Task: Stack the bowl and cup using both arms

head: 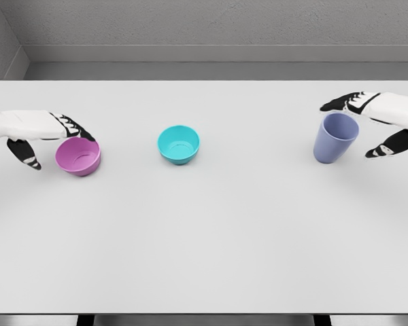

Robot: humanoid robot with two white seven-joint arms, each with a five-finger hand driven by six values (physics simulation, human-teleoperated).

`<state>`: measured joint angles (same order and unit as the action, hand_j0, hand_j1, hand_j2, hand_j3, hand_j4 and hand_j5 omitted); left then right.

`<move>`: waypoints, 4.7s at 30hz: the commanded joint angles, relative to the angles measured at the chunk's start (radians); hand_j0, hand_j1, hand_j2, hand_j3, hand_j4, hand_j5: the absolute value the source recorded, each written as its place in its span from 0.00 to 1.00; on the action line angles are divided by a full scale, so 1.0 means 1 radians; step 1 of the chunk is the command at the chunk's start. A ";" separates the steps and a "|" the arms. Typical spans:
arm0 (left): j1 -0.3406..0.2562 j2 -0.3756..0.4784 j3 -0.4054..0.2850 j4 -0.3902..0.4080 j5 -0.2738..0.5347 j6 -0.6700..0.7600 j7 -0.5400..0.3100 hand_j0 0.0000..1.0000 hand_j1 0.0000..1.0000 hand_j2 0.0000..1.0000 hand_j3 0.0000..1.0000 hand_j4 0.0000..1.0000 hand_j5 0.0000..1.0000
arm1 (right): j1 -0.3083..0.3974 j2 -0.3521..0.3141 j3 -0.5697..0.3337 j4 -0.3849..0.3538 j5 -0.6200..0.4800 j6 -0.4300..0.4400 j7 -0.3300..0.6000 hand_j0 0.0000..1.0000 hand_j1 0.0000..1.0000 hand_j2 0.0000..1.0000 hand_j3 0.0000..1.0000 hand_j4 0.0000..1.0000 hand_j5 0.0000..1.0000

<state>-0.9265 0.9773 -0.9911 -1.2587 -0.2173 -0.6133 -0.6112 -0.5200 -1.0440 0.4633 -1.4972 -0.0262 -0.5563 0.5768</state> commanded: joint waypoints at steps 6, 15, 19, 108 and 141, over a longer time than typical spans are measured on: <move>0.003 -0.002 0.005 -0.025 0.030 0.002 0.000 1.00 1.00 1.00 1.00 1.00 1.00 | -0.040 0.073 0.003 0.080 -0.006 0.004 0.034 1.00 1.00 1.00 1.00 1.00 1.00; 0.006 -0.020 0.002 -0.033 0.027 0.002 0.000 1.00 1.00 1.00 1.00 1.00 1.00 | -0.112 0.099 0.112 0.147 -0.005 0.004 0.034 1.00 1.00 1.00 1.00 1.00 1.00; 0.012 -0.025 0.002 -0.031 0.024 0.002 0.000 1.00 1.00 1.00 1.00 1.00 1.00 | -0.153 0.098 0.172 0.164 -0.006 0.006 0.034 1.00 1.00 1.00 1.00 1.00 1.00; 0.026 -0.114 0.009 0.090 0.015 0.002 0.000 0.79 0.79 0.79 0.79 0.79 0.79 | -0.299 0.165 0.377 0.370 -0.024 0.072 0.034 0.94 0.94 0.94 0.94 0.94 0.94; -0.075 -0.235 0.009 0.022 -0.022 0.002 0.000 0.76 0.76 0.76 0.76 0.76 0.76 | -0.322 0.147 0.382 0.353 -0.024 0.070 0.034 0.62 0.62 0.62 0.62 0.62 0.62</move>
<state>-1.0048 0.7590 -0.9822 -1.2305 -0.2448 -0.6138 -0.6113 -0.8422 -0.8941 0.8463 -1.1422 -0.0447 -0.4889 0.6114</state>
